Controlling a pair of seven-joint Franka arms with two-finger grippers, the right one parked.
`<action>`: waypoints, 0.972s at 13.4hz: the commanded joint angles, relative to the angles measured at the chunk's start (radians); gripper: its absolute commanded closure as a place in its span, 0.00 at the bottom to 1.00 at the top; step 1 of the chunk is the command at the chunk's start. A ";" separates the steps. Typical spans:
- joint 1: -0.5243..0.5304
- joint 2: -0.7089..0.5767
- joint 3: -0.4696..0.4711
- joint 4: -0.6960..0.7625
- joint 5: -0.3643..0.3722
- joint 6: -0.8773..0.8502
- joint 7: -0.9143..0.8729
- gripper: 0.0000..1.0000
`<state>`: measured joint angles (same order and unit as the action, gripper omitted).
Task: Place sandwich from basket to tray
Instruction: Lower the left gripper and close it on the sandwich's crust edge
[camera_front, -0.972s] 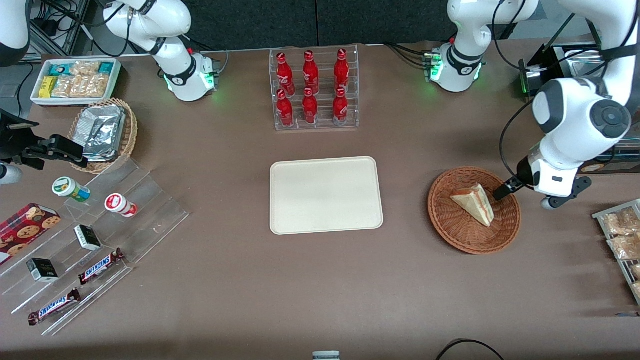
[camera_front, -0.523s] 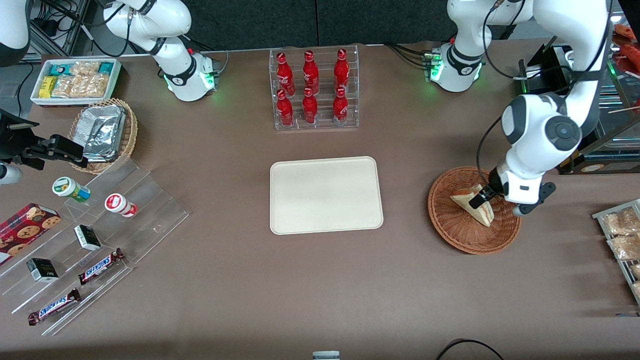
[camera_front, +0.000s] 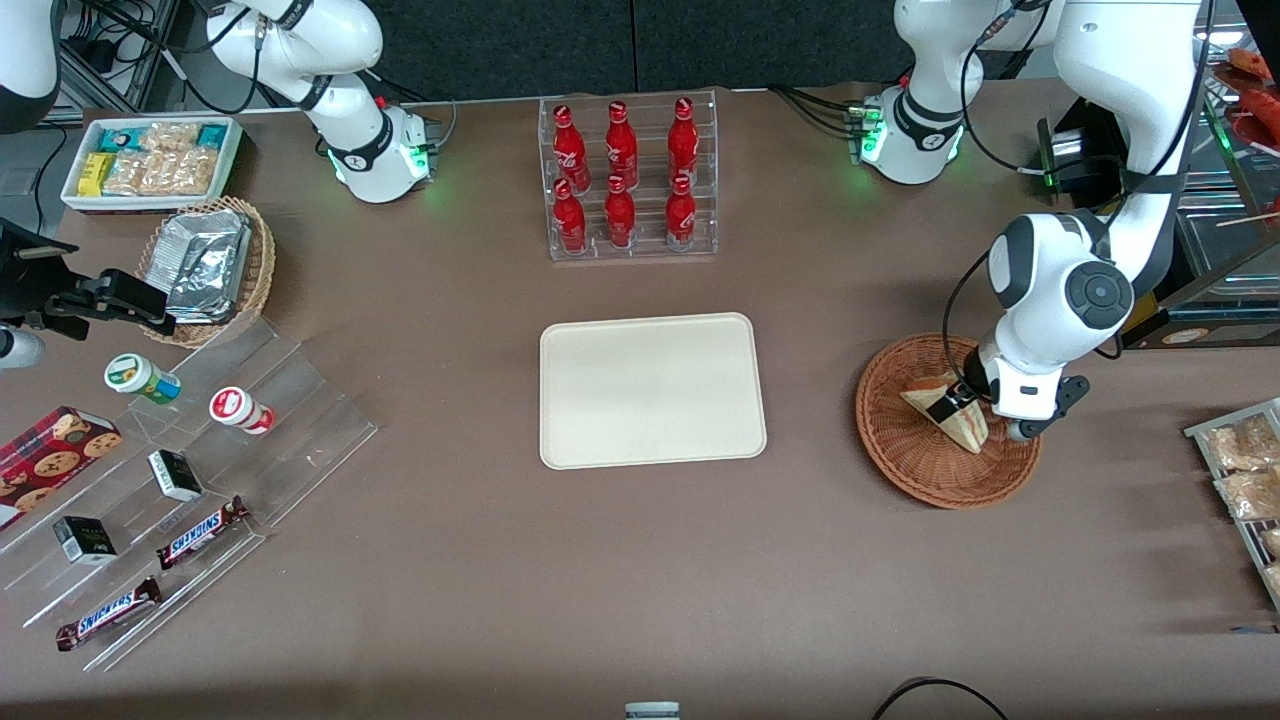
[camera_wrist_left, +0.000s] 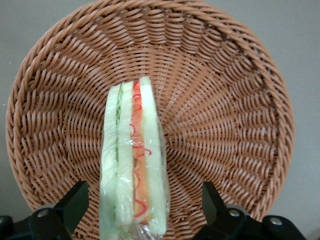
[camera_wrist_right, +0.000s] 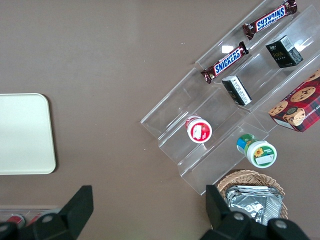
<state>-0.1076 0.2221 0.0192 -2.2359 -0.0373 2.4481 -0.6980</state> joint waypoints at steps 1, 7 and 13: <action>-0.003 -0.003 0.005 -0.027 0.005 0.028 -0.006 0.00; 0.000 0.013 0.005 -0.033 0.005 0.014 -0.008 0.74; -0.001 0.000 0.004 0.071 0.007 -0.154 0.008 1.00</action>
<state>-0.1067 0.2388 0.0224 -2.2216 -0.0372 2.3828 -0.6955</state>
